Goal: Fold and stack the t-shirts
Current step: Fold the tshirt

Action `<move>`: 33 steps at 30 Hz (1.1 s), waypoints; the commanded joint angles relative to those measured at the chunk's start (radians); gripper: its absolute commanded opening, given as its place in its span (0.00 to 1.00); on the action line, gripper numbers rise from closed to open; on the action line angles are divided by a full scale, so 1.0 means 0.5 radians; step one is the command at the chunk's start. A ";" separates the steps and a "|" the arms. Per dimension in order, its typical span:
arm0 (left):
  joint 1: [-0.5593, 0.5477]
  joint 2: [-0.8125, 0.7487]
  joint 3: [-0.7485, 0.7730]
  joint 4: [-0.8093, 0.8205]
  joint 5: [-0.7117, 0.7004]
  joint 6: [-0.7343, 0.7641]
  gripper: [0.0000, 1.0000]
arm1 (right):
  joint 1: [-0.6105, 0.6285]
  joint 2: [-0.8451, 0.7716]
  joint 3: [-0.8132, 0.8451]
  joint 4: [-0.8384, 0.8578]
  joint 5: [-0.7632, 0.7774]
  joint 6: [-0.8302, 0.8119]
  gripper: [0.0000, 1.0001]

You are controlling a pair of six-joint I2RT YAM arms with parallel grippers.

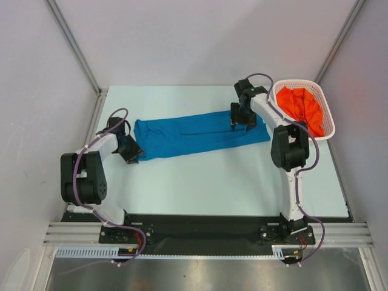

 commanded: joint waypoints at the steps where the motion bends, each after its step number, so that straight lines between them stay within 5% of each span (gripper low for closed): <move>1: 0.018 0.062 0.043 0.069 -0.031 -0.039 0.41 | -0.012 -0.102 0.015 0.028 0.028 -0.023 0.66; 10: 0.070 0.041 0.064 0.002 -0.199 0.053 0.04 | -0.040 -0.084 -0.009 0.019 0.083 -0.032 0.66; 21: 0.315 -0.027 0.030 -0.114 -0.303 0.139 0.00 | -0.040 -0.074 -0.068 0.019 0.092 -0.020 0.66; 24: 0.371 -0.042 0.064 -0.096 -0.328 0.203 0.09 | -0.037 -0.071 -0.052 0.025 0.102 -0.041 0.65; 29: 0.340 -0.118 0.126 -0.105 -0.264 0.246 0.42 | -0.015 -0.059 -0.046 0.028 0.086 -0.032 0.62; 33: 0.245 -0.214 0.224 -0.176 -0.276 0.255 0.49 | -0.018 -0.004 -0.006 0.028 0.062 -0.010 0.56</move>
